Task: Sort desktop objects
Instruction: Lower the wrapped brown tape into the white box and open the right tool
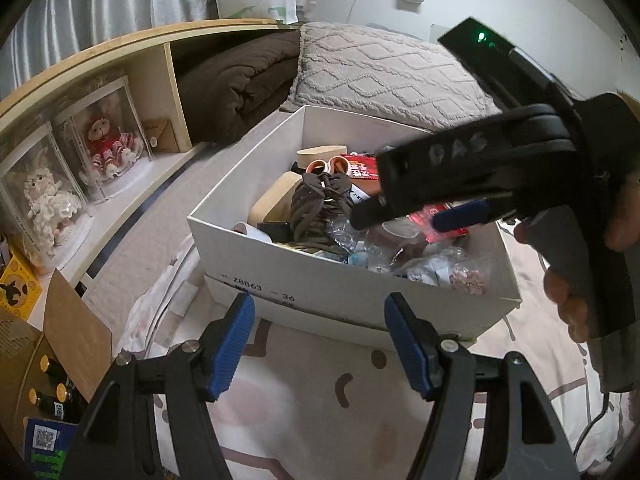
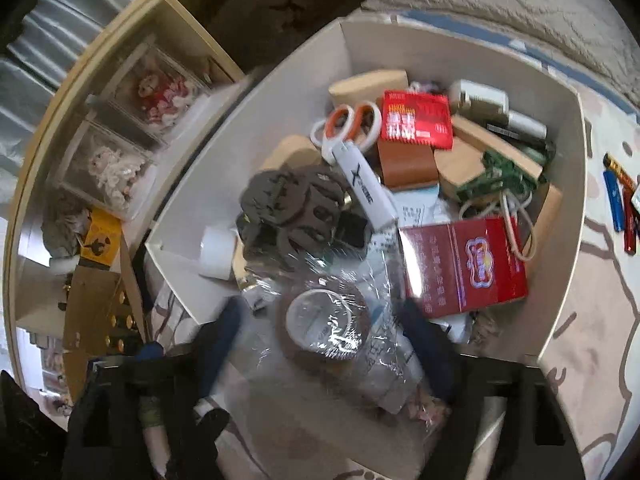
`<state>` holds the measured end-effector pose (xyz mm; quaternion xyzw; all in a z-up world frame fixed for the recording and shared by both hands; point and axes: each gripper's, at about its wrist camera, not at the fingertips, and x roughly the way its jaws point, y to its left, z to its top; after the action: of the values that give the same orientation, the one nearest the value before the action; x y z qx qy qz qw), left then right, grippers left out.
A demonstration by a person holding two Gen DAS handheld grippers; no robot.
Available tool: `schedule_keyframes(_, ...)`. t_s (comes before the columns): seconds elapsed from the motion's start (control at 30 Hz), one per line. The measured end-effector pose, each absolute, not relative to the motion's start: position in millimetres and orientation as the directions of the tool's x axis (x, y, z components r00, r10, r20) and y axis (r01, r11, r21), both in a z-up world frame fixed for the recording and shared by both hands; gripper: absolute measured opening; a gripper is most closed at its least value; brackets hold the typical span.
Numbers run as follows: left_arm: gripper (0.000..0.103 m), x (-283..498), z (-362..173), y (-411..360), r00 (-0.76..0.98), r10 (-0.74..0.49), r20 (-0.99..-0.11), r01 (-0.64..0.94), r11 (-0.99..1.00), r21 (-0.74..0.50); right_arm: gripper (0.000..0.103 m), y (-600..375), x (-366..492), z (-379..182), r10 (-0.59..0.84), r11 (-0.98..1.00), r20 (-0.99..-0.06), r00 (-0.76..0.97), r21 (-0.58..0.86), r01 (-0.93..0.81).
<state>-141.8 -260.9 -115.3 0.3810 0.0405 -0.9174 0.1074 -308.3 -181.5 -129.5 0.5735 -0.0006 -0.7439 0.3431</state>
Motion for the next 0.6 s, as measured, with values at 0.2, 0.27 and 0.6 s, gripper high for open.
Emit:
schedule_keyframes(0.2,0.074,-138.5,-115.0,-256.6,-0.684,-0.175,-0.708,0.228,-0.973,0.019,0.096,-175.3,-305.0,-120.4,-0.548,-0.748,-0.829,-0.112,0.426,0.508)
schedule_keyframes(0.27,0.074,-136.3,-114.2,-254.6,-0.686,-0.175,-0.706,0.227,-0.974,0.021,0.096,-172.9,-303.8,-117.2,-0.553,-0.748,-0.824,-0.12,0.428,0.508)
schedule_keyframes(0.6,0.074,-130.5,-110.2,-246.4,-0.688,-0.175,-0.705,0.219,-0.975,0.029,0.103,-162.7,-298.0,-111.0,-0.57,-0.743,-0.811,-0.131,0.44,0.505)
